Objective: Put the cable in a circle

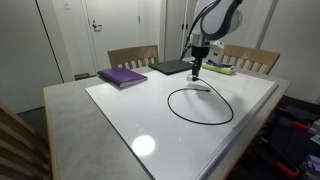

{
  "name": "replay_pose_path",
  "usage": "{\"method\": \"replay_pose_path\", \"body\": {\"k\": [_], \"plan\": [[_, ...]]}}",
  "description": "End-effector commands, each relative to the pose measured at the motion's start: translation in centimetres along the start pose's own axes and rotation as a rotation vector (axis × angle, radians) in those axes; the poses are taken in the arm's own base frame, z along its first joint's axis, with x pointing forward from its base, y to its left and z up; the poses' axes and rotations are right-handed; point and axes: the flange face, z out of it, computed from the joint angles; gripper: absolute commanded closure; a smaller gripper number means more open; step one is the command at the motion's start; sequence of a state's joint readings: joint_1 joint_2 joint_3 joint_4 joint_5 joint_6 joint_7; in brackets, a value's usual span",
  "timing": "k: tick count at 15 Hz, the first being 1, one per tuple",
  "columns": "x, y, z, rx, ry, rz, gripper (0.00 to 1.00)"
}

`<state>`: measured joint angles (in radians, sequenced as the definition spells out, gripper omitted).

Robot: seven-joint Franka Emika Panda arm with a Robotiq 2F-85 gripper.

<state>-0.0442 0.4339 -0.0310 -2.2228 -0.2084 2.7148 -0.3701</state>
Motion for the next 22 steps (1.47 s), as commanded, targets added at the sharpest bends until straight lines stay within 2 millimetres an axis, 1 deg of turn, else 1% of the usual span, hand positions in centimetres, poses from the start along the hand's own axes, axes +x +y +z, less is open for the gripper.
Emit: {"method": "replay_pose_path", "body": {"k": [1,6,9,10,11,14,15,16,18,22], "plan": [[-0.2,-1.6,-0.8,-0.029,0.058,-0.188,0.75],[-0.3,-4.2,-0.7,-0.029,0.111,-0.451,0.75],[0.1,-5.6,-0.7,-0.034,0.166,-0.596,0.75],[0.7,-5.1,-0.1,-0.021,0.127,-0.509,0.75],[0.8,-5.3,-0.1,-0.019,0.132,-0.519,0.50],[0.7,-5.3,0.0,-0.018,0.131,-0.513,0.50],[0.8,-5.5,0.0,-0.024,0.123,-0.523,0.75],[0.8,-6.2,0.0,-0.020,0.126,-0.576,0.75],[0.7,-7.7,-0.1,0.009,0.189,-0.698,0.75],[0.9,-10.2,-0.1,0.057,0.220,-0.918,0.75]]}}
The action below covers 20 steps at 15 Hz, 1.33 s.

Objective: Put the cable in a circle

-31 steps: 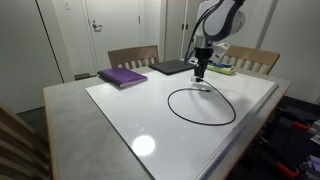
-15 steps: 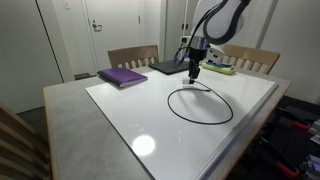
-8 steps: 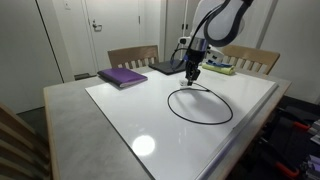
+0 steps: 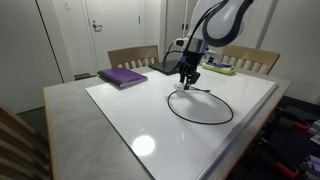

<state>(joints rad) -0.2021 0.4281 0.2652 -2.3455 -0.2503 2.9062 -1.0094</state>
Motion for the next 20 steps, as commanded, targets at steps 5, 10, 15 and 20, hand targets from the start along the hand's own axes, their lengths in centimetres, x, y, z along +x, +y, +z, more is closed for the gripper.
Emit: {"method": "replay_pose_path", "body": {"k": [5,10,15,20], "plan": [[0.8,-2.6,0.3,0.042,0.049,-0.426,0.75],[1.4,-2.9,0.9,0.042,0.063,-0.626,0.75],[1.7,-3.0,1.3,0.049,0.069,-0.723,0.52],[2.4,-2.4,-0.6,-0.012,0.077,-0.654,0.04]]}}
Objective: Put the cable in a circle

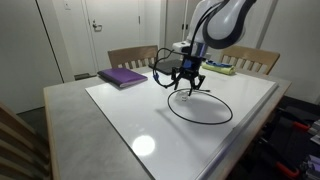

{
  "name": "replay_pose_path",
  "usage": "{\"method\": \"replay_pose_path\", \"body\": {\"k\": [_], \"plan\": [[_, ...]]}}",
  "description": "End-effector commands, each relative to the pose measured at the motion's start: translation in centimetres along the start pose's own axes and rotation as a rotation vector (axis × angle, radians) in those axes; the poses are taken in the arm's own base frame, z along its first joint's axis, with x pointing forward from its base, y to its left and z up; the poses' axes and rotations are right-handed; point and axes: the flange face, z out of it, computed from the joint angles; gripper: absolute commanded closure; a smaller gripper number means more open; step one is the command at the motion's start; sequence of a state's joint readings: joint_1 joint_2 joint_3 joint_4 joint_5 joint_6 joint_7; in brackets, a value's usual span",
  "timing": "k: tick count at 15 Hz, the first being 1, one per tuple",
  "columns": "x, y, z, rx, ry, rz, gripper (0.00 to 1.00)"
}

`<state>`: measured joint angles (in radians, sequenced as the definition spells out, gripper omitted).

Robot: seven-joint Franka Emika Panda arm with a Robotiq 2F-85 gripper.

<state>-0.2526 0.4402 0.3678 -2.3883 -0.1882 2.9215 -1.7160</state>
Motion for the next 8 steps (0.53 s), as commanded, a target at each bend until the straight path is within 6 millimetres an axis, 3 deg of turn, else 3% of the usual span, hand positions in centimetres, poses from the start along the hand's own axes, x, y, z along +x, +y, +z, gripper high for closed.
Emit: {"method": "replay_pose_path", "body": {"k": [1,8], "plan": [[0.2,0.7,-2.0,-0.061,-0.017,0.072,0.01],[-2.2,1.1,-7.7,-0.161,-0.108,0.489,0.00]]}}
